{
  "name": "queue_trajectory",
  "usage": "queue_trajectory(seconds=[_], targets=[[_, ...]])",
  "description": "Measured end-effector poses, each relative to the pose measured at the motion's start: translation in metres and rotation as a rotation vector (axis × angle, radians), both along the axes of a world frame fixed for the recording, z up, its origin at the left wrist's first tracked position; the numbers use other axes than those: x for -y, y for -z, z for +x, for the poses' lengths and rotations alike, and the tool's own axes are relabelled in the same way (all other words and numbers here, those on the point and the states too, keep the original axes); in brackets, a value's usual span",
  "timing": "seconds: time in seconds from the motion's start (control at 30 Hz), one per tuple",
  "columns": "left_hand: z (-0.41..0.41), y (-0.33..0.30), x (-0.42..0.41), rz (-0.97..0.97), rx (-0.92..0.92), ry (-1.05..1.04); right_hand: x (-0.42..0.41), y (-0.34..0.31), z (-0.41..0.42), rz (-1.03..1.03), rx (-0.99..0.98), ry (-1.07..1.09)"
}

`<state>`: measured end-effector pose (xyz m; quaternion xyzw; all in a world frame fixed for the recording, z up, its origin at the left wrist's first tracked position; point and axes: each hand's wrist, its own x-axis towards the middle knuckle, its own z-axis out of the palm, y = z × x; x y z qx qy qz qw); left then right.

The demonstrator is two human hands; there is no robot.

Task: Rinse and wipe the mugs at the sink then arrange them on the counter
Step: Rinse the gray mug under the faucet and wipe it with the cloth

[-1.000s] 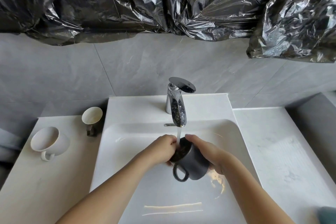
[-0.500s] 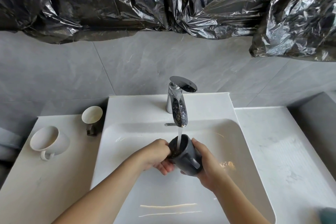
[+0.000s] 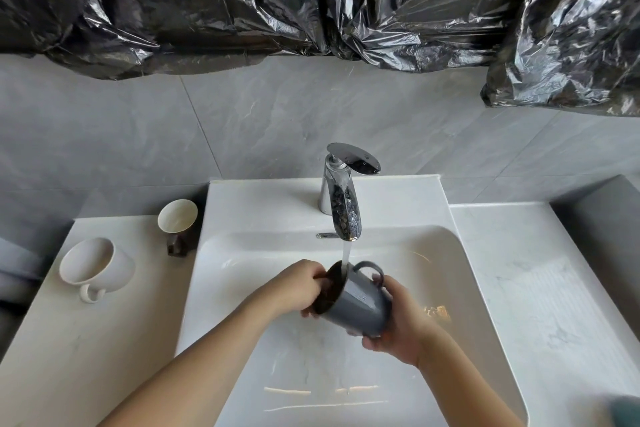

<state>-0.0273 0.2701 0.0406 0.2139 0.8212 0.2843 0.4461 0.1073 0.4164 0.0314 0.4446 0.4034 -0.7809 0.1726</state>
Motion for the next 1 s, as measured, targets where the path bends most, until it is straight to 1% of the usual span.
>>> queue_trajectory(seconds=[0.1,0.17,0.27,0.33,0.4,0.43,0.53,0.6,0.7,0.77,0.8,0.9,1.0], targets=[[0.002,-0.005,-0.003,0.002,0.075,0.005,0.002,0.003,0.002,-0.038,-0.026,0.095],[0.004,-0.006,-0.007,0.019,0.068,0.001,0.001,0.001,-0.001,-0.038,-0.004,0.117],[0.005,-0.006,-0.012,0.104,-0.07,-0.037,-0.001,-0.003,-0.006,0.008,0.055,0.056],[0.004,-0.006,-0.014,0.123,-0.167,0.0,-0.001,-0.007,-0.008,0.035,0.095,0.019],[0.003,-0.004,-0.012,0.101,-0.207,0.048,-0.001,-0.01,-0.008,0.02,0.097,0.033],[0.003,-0.003,-0.011,0.09,-0.193,0.048,0.0,-0.01,-0.007,-0.003,0.069,0.052],[0.002,-0.001,-0.006,0.098,-0.034,-0.026,0.002,-0.01,-0.005,-0.055,-0.057,0.109],[0.001,-0.002,-0.005,0.081,0.041,-0.079,0.004,-0.009,-0.006,-0.026,-0.104,0.104],[0.003,-0.011,-0.004,0.11,0.248,-0.225,0.008,-0.013,-0.009,0.043,-0.117,0.091],[0.003,-0.019,-0.002,0.148,0.411,-0.342,0.008,-0.019,-0.012,0.108,-0.098,0.087],[0.003,-0.023,-0.002,0.151,0.464,-0.375,0.008,-0.021,-0.013,0.152,-0.088,0.075],[0.004,-0.027,-0.004,0.135,0.474,-0.364,0.01,-0.026,-0.017,0.306,-0.095,-0.002],[0.01,-0.026,-0.012,0.202,0.491,-0.495,0.013,-0.031,-0.018,0.441,-0.169,-0.028]])
